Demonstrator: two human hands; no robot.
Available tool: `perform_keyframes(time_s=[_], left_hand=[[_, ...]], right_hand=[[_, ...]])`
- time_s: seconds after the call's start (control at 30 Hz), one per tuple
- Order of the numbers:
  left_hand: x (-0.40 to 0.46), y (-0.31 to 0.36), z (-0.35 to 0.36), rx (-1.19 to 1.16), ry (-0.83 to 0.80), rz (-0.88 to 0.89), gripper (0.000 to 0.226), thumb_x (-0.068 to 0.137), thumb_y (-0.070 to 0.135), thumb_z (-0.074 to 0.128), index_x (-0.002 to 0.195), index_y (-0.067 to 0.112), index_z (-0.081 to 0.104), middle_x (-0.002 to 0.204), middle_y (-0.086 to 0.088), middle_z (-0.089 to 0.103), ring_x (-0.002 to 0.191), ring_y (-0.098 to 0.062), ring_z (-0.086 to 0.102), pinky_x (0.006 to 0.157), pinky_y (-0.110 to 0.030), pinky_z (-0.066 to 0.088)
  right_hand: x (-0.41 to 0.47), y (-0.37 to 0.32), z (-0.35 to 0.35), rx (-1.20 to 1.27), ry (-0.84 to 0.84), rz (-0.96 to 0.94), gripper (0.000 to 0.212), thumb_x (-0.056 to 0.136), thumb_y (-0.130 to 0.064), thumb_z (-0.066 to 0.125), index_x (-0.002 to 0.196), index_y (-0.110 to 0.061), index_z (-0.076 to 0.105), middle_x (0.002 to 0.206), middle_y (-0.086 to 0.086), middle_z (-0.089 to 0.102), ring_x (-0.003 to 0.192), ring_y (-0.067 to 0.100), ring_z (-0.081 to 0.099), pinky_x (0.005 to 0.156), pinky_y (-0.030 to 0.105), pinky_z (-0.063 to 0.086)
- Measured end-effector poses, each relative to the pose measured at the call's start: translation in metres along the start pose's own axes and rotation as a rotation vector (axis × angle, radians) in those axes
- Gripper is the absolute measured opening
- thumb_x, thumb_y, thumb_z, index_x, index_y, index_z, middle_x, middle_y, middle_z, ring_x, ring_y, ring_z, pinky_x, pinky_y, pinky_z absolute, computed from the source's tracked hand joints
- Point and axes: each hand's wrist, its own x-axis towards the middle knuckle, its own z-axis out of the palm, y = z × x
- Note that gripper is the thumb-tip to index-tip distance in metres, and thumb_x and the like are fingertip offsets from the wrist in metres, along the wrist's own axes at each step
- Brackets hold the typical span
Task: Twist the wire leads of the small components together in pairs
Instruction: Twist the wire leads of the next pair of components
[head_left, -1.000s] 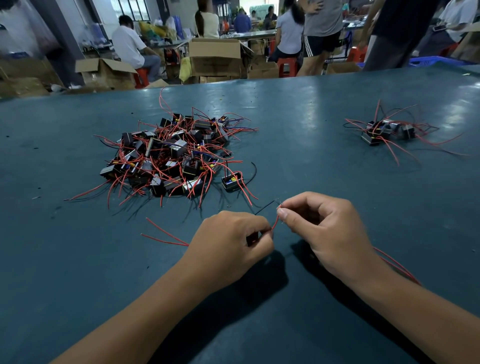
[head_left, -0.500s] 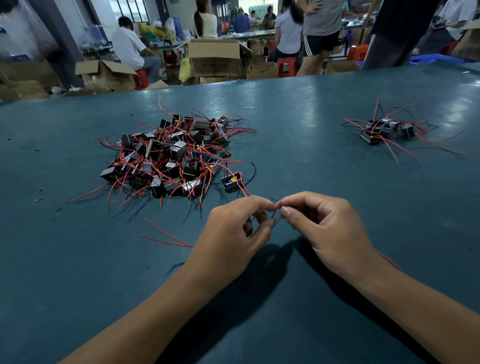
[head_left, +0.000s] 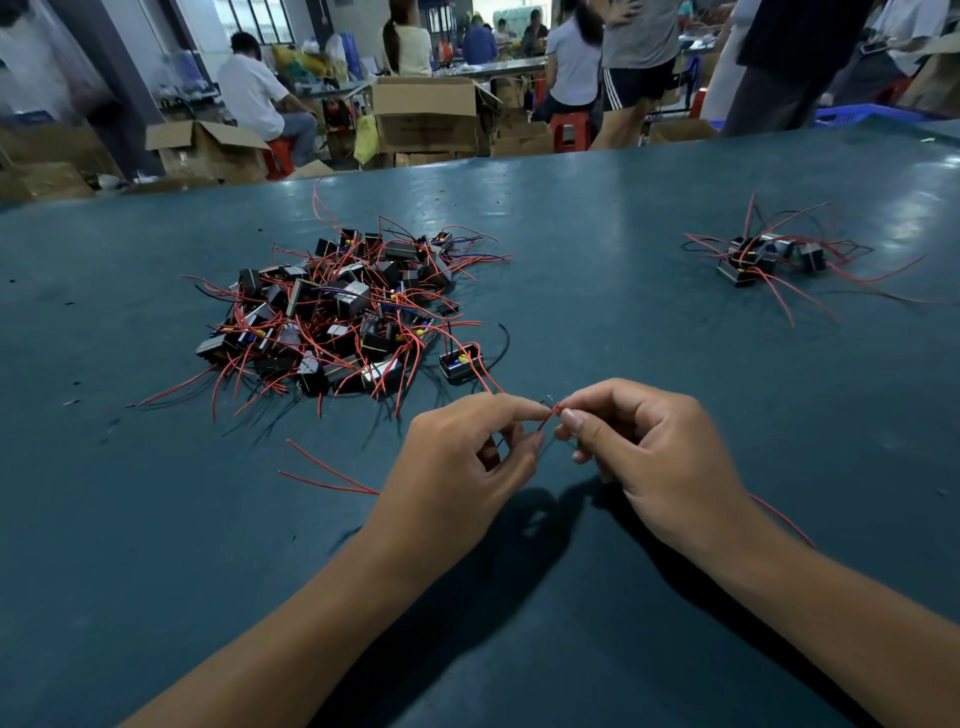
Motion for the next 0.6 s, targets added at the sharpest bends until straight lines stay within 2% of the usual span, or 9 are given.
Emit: perform_keyframes(time_s=[0.13, 0.3, 0.43, 0.6], left_hand=[[-0.0006, 0.0003, -0.0003, 0.002, 0.012, 0.004, 0.018, 0.086, 0.012, 0.073, 0.104, 0.018, 0.076, 0.077, 0.007, 0.067, 0.06, -0.011, 0.056, 0.058, -0.027, 0.049], [-0.0009, 0.0005, 0.0004, 0.009, 0.021, 0.005, 0.019, 0.086, 0.009, 0.075, 0.103, 0.016, 0.077, 0.077, 0.006, 0.067, 0.061, -0.008, 0.056, 0.058, -0.024, 0.049], [-0.0017, 0.0025, -0.0003, 0.014, -0.002, 0.016, 0.019, 0.087, 0.01, 0.074, 0.104, 0.017, 0.077, 0.078, 0.006, 0.068, 0.062, -0.01, 0.058, 0.058, -0.024, 0.049], [-0.0007, 0.0041, 0.0011, 0.037, 0.002, 0.042, 0.017, 0.086, 0.011, 0.071, 0.101, 0.014, 0.077, 0.076, 0.002, 0.067, 0.06, -0.014, 0.057, 0.06, -0.027, 0.048]], right_hand=[[-0.0008, -0.0009, 0.0006, -0.015, 0.021, -0.008, 0.013, 0.092, -0.013, 0.067, 0.086, -0.023, 0.072, 0.07, -0.004, 0.07, 0.057, 0.007, 0.06, 0.055, 0.011, 0.041], [-0.0008, -0.0015, 0.0021, -0.006, 0.043, -0.001, 0.012, 0.091, -0.011, 0.067, 0.086, -0.02, 0.073, 0.073, -0.002, 0.072, 0.061, 0.01, 0.064, 0.057, 0.013, 0.045], [-0.0015, -0.0016, 0.0032, -0.011, 0.047, -0.016, 0.012, 0.089, -0.012, 0.07, 0.084, -0.022, 0.073, 0.072, 0.001, 0.071, 0.062, 0.012, 0.064, 0.059, 0.02, 0.051], [-0.0007, 0.0004, 0.0046, 0.014, 0.063, -0.017, 0.009, 0.087, -0.012, 0.073, 0.081, -0.019, 0.074, 0.072, 0.006, 0.072, 0.061, 0.016, 0.062, 0.06, 0.037, 0.053]])
